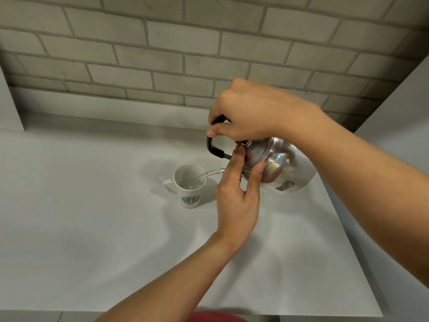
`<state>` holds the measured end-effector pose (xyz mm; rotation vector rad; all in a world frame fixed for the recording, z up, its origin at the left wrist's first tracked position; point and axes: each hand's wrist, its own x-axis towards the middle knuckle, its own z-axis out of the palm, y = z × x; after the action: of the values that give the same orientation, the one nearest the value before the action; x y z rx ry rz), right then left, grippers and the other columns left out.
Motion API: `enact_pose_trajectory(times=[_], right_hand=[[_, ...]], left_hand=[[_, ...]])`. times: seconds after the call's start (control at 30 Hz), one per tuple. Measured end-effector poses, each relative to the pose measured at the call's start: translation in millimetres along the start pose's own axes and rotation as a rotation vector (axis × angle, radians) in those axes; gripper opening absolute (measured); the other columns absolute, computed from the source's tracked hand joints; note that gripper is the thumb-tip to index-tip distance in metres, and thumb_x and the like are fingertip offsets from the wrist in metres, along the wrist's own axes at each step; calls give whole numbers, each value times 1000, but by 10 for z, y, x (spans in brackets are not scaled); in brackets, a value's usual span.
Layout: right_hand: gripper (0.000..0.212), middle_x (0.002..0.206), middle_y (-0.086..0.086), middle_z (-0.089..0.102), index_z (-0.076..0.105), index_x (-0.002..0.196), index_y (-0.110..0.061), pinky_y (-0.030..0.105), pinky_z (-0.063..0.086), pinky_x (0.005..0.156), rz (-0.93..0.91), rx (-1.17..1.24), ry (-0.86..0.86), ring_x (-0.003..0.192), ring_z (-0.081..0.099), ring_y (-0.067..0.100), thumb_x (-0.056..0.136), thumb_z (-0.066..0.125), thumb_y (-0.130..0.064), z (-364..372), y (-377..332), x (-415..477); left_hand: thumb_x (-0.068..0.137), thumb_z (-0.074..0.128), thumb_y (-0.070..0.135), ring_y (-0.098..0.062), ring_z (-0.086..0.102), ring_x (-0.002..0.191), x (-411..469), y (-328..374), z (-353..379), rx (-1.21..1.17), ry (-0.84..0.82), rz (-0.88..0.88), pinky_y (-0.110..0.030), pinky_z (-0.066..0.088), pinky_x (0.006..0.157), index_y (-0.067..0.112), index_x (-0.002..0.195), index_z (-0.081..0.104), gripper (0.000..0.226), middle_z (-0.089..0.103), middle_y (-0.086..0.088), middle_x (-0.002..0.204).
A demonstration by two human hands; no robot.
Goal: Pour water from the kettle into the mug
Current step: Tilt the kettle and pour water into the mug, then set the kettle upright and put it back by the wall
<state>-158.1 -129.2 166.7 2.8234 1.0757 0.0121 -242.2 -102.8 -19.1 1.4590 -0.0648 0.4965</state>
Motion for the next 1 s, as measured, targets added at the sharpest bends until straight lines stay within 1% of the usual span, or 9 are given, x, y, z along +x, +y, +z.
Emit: enact_pose_trajectory(times=[0.17,0.33,0.47,0.57,0.7,0.8,0.9,0.97,1.0], right_hand=[[32,75,-1,66,79,100,-23,36,51,64,-15,1,3,84,68,33,98,63,-51,9,-21,12],[30,65,-8,53,78,97,-24,31,41,59,-8,5,8,79,66,33,98,64,-51,13,-39,39],[33,70,-5,60,79,100,-23,36,53,63,-24,-7,14,80,68,32,98,64,-52,31,-39,49],[33,73,-1,64,79,101,-22,39,55,65,-29,10,43,79,68,31,97,64,-52,65,-11,43],[34,82,3,75,80,105,-25,45,58,72,-11,93,118,79,68,27,97,63,-53,172,99,-40],[35,89,-1,79,79,111,-28,45,57,76,8,172,192,82,68,22,98,61,-55,301,204,-169],[37,94,-3,81,79,115,-25,43,57,78,26,230,289,83,72,21,99,59,-53,465,296,-320],[37,95,-2,82,80,115,-23,43,57,79,47,290,388,83,74,20,99,61,-50,583,343,-430],[36,95,-3,82,81,114,-22,43,58,79,65,330,444,83,75,19,99,63,-49,647,361,-489]], left_hand=[[99,58,59,-2,52,142,4,-12,-16,10,7,-17,-35,43,118,32,151,44,60,58,9,152],[99,58,60,-1,50,143,13,-28,-36,-9,14,-25,-34,41,119,34,151,43,60,57,10,154],[99,58,59,-4,50,143,11,-39,-59,-2,6,-44,-39,41,119,34,150,45,59,57,9,154],[100,59,57,-7,53,142,8,-52,-84,11,-4,-48,-40,44,117,31,150,48,58,59,7,152],[103,61,48,-17,59,136,-3,-72,-154,86,-70,-16,-38,47,112,25,154,48,58,61,3,150],[101,67,38,-11,51,145,3,-86,-232,159,-125,18,-31,42,116,23,152,50,55,56,2,155],[99,70,39,-1,45,146,27,-90,-313,228,-198,48,-18,36,117,26,149,54,55,54,8,156],[98,71,40,2,49,141,47,-82,-370,281,-209,83,-15,39,112,28,142,61,47,58,13,149],[98,72,39,0,54,135,58,-83,-402,295,-188,109,-19,44,109,27,135,66,39,62,14,142]])
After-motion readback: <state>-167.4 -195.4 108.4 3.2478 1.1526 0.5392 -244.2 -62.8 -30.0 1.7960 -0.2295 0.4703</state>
